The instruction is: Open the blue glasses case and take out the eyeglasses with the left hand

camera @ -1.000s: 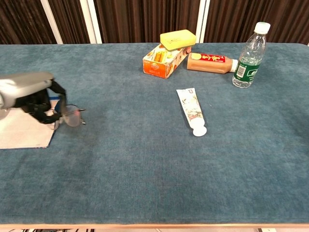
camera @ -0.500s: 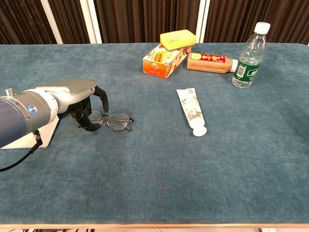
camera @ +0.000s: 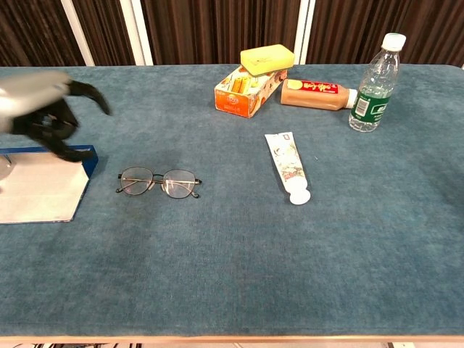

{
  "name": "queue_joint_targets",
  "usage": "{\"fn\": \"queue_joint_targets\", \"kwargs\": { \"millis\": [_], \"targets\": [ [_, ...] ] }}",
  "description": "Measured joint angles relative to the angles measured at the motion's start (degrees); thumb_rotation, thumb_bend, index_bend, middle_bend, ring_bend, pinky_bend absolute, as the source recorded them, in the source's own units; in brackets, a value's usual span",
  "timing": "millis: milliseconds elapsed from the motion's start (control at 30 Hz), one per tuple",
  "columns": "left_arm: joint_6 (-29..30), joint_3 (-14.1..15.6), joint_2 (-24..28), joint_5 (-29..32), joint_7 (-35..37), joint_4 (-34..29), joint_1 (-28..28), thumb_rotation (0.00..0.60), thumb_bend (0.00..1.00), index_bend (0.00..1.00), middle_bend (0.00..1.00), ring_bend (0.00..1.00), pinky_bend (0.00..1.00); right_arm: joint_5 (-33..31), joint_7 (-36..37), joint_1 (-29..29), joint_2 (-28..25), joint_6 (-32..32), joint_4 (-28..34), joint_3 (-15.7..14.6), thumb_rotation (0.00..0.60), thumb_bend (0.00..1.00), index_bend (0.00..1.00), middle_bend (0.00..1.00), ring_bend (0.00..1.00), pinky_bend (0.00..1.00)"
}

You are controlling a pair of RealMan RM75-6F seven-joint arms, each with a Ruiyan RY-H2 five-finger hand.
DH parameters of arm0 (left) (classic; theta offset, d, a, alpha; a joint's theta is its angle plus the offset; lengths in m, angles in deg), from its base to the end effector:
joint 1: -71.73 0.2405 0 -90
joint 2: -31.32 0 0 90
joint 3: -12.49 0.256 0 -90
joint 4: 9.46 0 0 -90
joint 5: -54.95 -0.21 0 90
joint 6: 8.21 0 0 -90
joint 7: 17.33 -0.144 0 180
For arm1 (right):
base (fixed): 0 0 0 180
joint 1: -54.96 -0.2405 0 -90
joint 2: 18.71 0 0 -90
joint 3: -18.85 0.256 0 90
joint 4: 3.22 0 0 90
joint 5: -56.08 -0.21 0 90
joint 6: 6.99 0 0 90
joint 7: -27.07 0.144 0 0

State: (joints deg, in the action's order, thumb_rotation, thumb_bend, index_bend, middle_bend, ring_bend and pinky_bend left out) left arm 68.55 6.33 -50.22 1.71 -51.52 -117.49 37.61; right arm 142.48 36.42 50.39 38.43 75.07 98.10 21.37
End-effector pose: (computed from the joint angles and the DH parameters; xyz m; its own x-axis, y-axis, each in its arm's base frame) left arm -0.1649 0.2799 0.0380 0.3897 0.2093 0.8968 0.9206 -0.1153 -0.3731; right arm -0.2912 -0.1759 0.1743 0.2087 -0.0686 0.9756 -0.9780 -0.0091 0.2085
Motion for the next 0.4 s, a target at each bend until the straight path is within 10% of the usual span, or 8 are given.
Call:
{"fn": "queue_joint_targets", "kwargs": {
  "millis": [167,400],
  "targets": [
    [3.9,5.9,6.7,-10.6,6.0,0.1,6.0,0.600,0.20,0.00,0.03,0.03,0.22,0.1,-0.4,0.0,0.1,0.1,0.0,0.0,0.600,0.12,0.00,0.00,0.00,0.19],
    [14.4,12.4,11.8,-21.3,14.1,7.2,16.4,0.600,0.07,0.00,0.00,0.00,0.11,0.9,-1.7,0.2,0.6,1.0,-0.5,0.0,0.600,0.12,0.00,0.00,0.00,0.19]
  ]
}}
